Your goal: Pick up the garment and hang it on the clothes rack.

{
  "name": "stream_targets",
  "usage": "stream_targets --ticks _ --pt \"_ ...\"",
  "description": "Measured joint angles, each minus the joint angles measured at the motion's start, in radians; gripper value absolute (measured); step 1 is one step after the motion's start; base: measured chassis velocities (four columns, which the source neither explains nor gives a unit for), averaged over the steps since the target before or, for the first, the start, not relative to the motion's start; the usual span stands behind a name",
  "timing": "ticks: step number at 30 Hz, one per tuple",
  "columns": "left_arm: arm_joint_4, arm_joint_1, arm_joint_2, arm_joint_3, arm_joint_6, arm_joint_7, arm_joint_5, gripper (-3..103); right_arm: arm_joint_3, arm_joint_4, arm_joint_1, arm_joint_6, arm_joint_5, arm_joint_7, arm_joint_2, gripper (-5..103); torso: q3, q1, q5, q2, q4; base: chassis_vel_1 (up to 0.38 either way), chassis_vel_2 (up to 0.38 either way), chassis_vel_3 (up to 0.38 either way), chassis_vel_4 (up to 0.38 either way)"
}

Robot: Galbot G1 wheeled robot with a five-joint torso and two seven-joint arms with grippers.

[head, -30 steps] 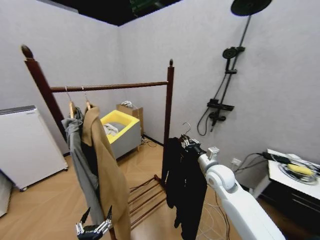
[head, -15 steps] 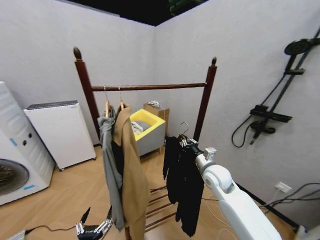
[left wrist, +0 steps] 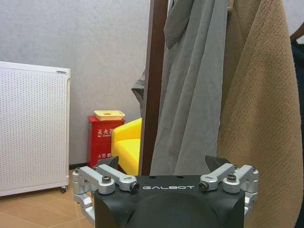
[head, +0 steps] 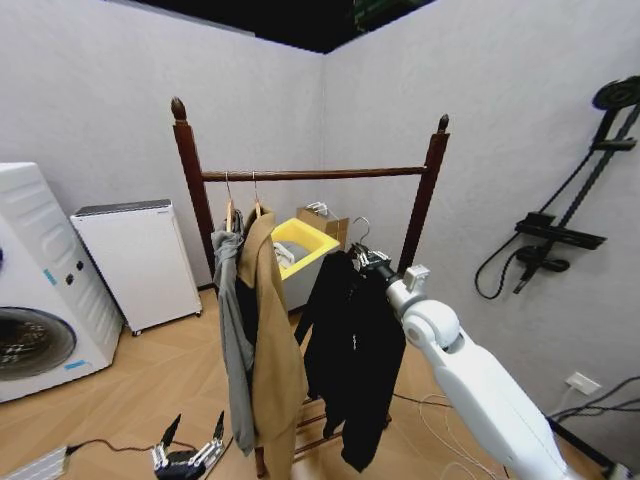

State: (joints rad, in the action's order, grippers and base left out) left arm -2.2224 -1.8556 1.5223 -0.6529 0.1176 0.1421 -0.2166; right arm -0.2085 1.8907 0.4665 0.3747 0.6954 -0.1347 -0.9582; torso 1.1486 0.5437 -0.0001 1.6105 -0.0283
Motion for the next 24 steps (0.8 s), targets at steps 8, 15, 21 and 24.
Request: stream_targets --ticks 8,15,21,24 --pt "0.0 0.0 0.0 0.0 0.0 0.0 0.0 100 0.031 -0.059 -0.202 0.07 0.066 0.037 -0.018 9 0.0 0.0 0.0 0.0 0.0 0.0 0.0 0.0 0.0" --pt "0.0 0.0 0.0 0.0 0.0 0.0 0.0 100 0.098 -0.123 -0.333 0.1 0.122 0.048 -0.031 9 0.0 0.0 -0.0001 0.0 0.0001 0.0 0.0 0.0 0.0" --pt "0.0 0.0 0.0 0.0 0.0 0.0 0.0 100 0.192 -0.244 -0.456 0.114 0.142 0.061 -0.079 9 0.0 0.0 0.0 0.0 0.0 0.0 0.0 0.0 0.0" --pt "0.0 0.0 0.0 0.0 0.0 0.0 0.0 100 0.225 -0.289 -0.497 0.118 0.149 0.058 -0.114 9 0.0 0.0 0.0001 0.0 0.0 0.0 0.0 0.0 0.0"
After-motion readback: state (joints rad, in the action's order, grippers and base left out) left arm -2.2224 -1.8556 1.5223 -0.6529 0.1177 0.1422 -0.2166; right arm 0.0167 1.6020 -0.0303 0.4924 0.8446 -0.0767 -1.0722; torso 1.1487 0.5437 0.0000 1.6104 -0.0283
